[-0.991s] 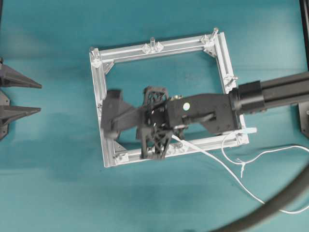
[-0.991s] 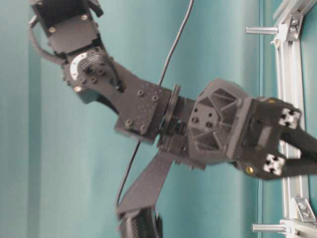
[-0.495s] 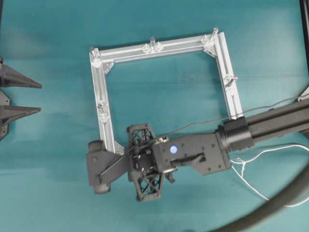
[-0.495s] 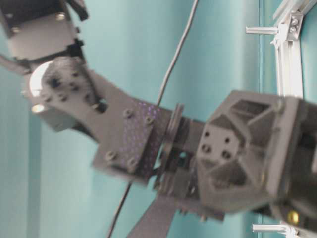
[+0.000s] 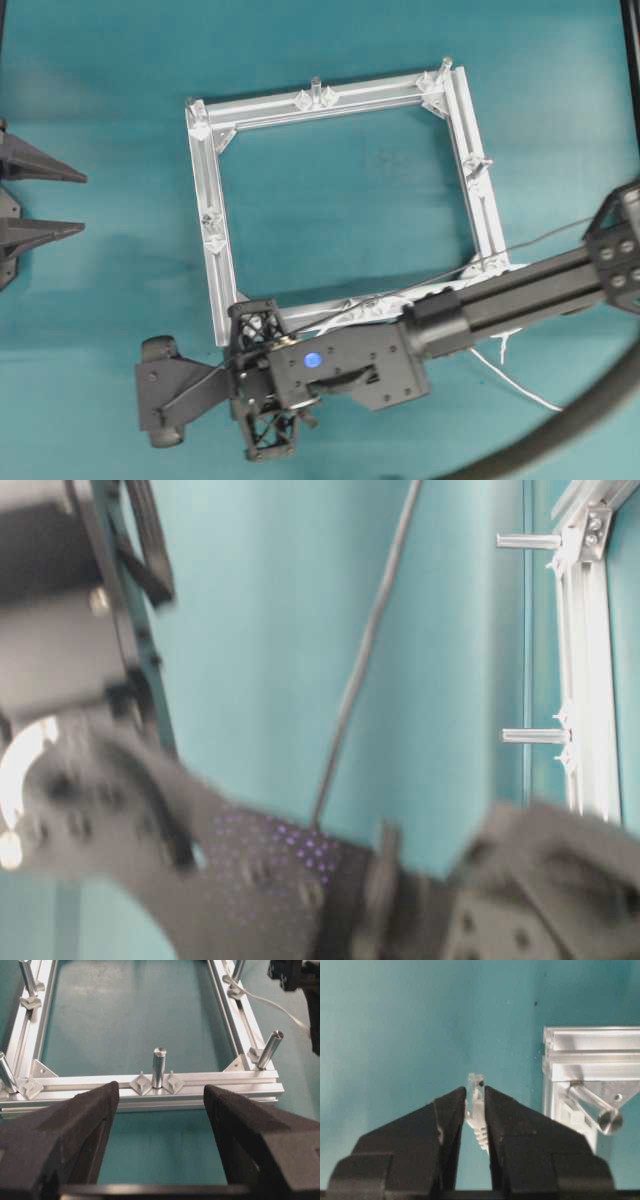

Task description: Move the cable alternately left and right between 8 pins so it hooks onto each one.

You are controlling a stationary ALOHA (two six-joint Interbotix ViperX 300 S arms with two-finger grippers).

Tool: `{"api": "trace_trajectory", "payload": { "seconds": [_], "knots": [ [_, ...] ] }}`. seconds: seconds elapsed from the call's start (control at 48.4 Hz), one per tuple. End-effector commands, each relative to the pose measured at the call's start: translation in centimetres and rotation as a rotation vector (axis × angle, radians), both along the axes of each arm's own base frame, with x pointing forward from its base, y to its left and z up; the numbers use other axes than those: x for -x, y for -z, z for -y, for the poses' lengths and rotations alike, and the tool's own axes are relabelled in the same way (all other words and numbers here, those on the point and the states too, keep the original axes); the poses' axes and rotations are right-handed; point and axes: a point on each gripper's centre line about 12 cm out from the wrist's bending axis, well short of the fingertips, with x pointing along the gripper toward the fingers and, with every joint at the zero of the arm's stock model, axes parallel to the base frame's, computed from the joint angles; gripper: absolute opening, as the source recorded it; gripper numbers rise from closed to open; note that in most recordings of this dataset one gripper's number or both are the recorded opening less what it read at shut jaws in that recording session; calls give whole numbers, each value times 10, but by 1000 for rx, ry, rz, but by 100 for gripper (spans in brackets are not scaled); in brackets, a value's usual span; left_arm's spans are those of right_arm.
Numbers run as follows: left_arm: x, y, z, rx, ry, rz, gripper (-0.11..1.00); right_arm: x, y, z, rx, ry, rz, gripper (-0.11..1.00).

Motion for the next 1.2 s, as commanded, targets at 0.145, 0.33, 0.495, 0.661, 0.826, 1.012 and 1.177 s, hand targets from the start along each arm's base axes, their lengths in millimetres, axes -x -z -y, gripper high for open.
{"api": "trace_trajectory", "payload": {
  "seconds": [0.145, 0.33, 0.495, 0.661, 0.826, 1.012, 1.177],
  "knots": [
    [-1, -4, 0, -4, 3, 12, 69, -22, -26, -9, -42, 61, 48, 14],
    [-1, -4, 0, -5, 3, 12, 68, -41, -33, 5, -102, 200, 83, 14],
    [-1, -4, 0, -5, 2, 12, 69, -56, -40, 30, -159, 350, 114, 14],
    [-1, -4, 0, -4, 2, 12, 69, -62, -38, 48, -194, 449, 123, 14],
    [-1, -4, 0, -4, 3, 12, 69, -66, -31, 67, -188, 530, 126, 14],
    [-1, -4, 0, -4, 3, 14, 69, -70, -32, 92, -134, 643, 173, 14],
    [-1, -4, 0, -5, 2, 12, 69, -67, -40, 107, -93, 714, 190, 14]
  ]
}}
